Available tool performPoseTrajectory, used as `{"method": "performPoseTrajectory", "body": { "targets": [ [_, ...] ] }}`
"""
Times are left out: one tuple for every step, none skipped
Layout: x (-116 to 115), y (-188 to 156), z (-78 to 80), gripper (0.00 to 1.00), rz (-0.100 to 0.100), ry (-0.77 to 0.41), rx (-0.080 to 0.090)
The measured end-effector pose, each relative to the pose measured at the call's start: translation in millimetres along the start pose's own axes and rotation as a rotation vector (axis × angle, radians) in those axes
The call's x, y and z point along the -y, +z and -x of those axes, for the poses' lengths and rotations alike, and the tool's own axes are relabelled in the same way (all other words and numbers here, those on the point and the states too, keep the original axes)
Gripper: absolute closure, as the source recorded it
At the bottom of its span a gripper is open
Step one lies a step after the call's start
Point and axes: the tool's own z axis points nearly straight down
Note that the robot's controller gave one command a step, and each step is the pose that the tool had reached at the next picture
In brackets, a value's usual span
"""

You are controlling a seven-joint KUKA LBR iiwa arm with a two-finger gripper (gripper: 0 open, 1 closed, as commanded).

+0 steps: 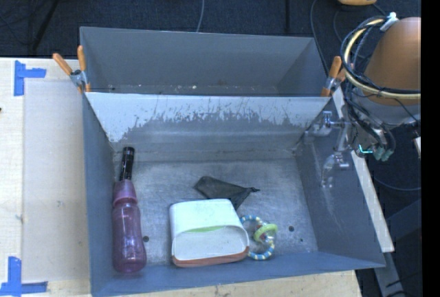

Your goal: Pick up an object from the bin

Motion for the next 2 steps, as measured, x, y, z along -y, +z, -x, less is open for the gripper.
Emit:
{"method": "performPoseTrajectory", "body": {
  "targets": [
    [-0.7, -5.0, 1.5, 0.0, -0.001, -0.003, 0.008],
    [-29.1, 60.9, 17.3, 0.0, -0.001, 0.03, 0.014]
  ]
}}
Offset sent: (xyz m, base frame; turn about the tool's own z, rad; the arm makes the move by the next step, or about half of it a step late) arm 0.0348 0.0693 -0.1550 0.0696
